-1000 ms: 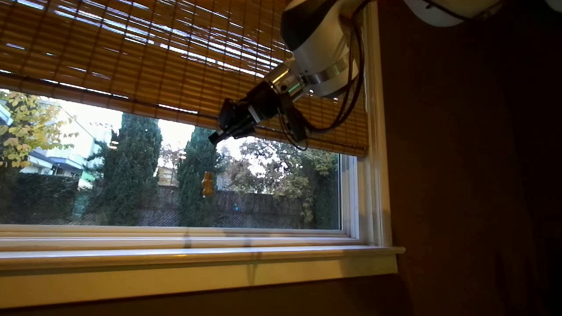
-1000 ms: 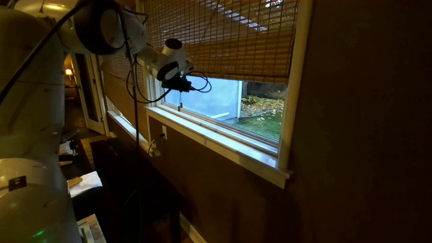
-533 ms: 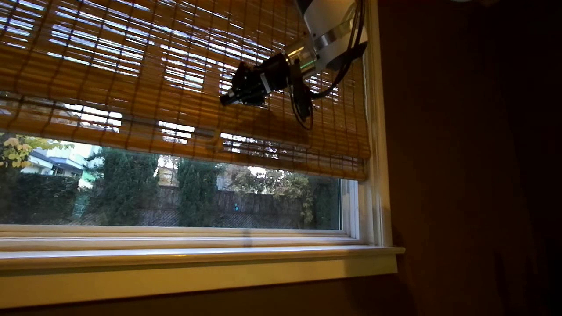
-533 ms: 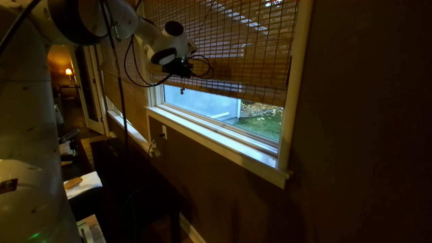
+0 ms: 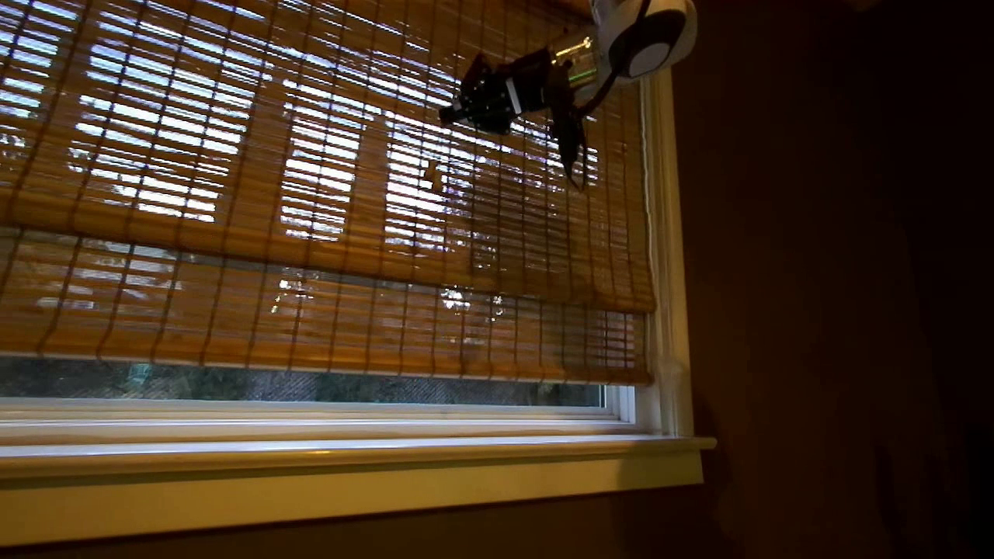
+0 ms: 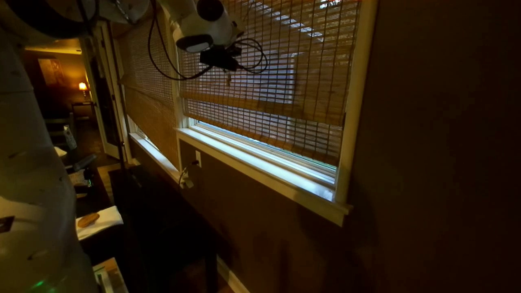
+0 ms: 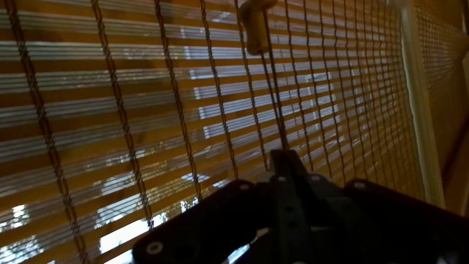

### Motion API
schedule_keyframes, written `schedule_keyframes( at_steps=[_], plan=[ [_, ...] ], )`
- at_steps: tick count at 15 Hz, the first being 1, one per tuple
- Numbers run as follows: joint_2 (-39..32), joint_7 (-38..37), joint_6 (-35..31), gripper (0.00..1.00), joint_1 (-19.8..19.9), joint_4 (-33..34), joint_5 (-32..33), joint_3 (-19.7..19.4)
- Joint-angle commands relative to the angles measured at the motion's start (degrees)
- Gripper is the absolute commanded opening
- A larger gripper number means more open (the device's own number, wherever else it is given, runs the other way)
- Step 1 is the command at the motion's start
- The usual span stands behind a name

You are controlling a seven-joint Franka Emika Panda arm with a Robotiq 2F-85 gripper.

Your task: Drop the blinds

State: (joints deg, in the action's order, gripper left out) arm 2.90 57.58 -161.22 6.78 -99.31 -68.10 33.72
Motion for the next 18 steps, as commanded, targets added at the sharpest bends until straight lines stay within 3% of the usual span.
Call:
schedule_keyframes(
  at_steps=[1, 6, 11, 12, 14, 16, 17, 18],
  plan=[
    [3.5, 6.0, 0.7, 0.01, 0.6, 0.8, -9.3, -2.2],
    [6.6, 10.2, -1.0, 0.01, 0.9, 2.0, -16.9, -6.3],
    [8.0, 9.1, -5.3, 0.01, 1.7, 0.9, -15.8, -8.9],
    [8.6, 6.1, -4.3, 0.27, 2.2, -1.0, -12.7, -9.1],
    [9.5, 1.6, -6.7, 0.33, 3.3, -5.0, -5.7, -8.5],
    [11.1, -3.5, -8.3, 0.47, 4.8, -10.1, 2.3, -8.0],
    [11.5, -7.6, -9.2, 0.55, -1.2, -13.1, 8.3, -13.8],
    [12.9, -10.8, -7.8, 0.62, 5.9, -15.8, 11.2, -8.4]
  ],
)
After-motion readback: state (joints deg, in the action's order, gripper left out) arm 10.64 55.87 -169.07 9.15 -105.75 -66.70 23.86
